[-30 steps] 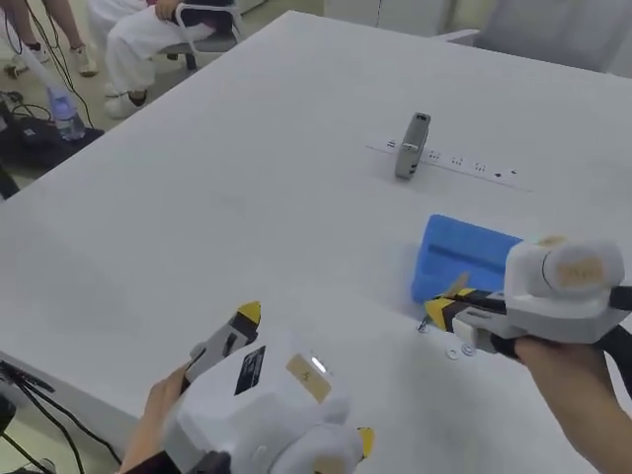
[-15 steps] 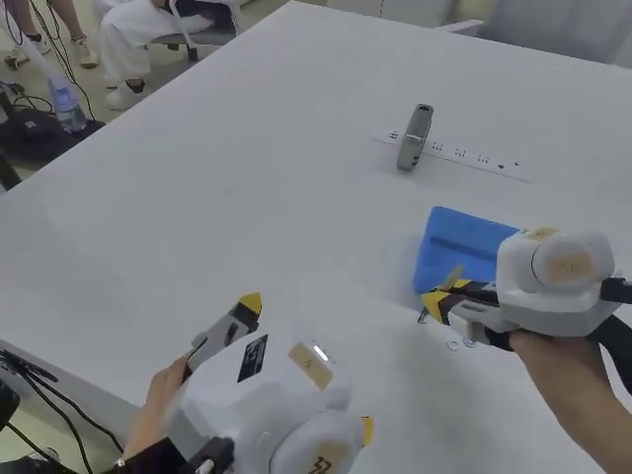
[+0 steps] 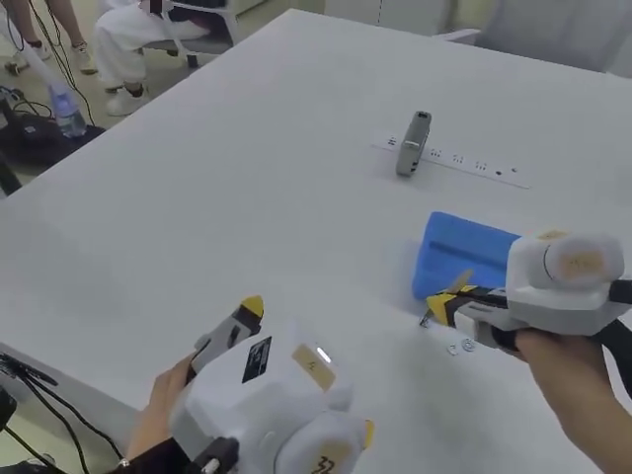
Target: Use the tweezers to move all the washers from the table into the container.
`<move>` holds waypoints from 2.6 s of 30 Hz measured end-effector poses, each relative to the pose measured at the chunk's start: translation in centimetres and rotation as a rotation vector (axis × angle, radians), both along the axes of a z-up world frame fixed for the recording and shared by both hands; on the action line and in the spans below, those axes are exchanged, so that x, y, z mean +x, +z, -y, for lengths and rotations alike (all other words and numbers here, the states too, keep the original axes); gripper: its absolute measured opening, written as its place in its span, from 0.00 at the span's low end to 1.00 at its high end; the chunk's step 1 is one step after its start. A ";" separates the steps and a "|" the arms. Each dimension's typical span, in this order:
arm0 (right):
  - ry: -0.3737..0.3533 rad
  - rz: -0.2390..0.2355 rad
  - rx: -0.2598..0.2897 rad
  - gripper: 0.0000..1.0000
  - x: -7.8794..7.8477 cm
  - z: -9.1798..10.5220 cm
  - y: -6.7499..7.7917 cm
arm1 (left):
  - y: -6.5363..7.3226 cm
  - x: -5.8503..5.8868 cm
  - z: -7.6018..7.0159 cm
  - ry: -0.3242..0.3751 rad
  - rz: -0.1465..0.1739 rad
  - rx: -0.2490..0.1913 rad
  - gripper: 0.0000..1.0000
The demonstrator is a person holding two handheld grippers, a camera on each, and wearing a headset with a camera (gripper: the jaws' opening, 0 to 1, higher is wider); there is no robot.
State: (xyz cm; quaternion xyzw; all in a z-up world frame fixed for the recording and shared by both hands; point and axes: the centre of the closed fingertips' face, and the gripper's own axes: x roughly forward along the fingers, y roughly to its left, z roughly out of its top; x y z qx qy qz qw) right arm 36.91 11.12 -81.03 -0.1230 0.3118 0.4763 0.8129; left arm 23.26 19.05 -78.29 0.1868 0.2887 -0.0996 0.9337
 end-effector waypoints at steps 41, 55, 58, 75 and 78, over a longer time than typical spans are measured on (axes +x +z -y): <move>-0.116 0.091 -0.051 0.03 5.5 2.3 0.8 | 0.3 0.0 0.0 0.018 0.004 -0.053 0.90; -0.137 0.038 -0.060 0.04 5.3 2.9 -0.2 | 0.2 -0.1 -0.1 0.024 -0.004 -0.047 0.90; -0.136 0.047 -0.055 0.04 5.3 3.0 0.3 | 0.2 -0.1 -0.1 0.024 -0.005 -0.049 0.90; -0.080 0.086 0.078 0.03 0.4 2.7 5.0 | 0.2 -0.1 0.2 0.011 -0.004 -0.050 0.90; -0.069 0.055 0.055 0.03 -0.4 2.9 3.4 | 0.1 -0.2 0.1 0.013 -0.010 -0.046 0.90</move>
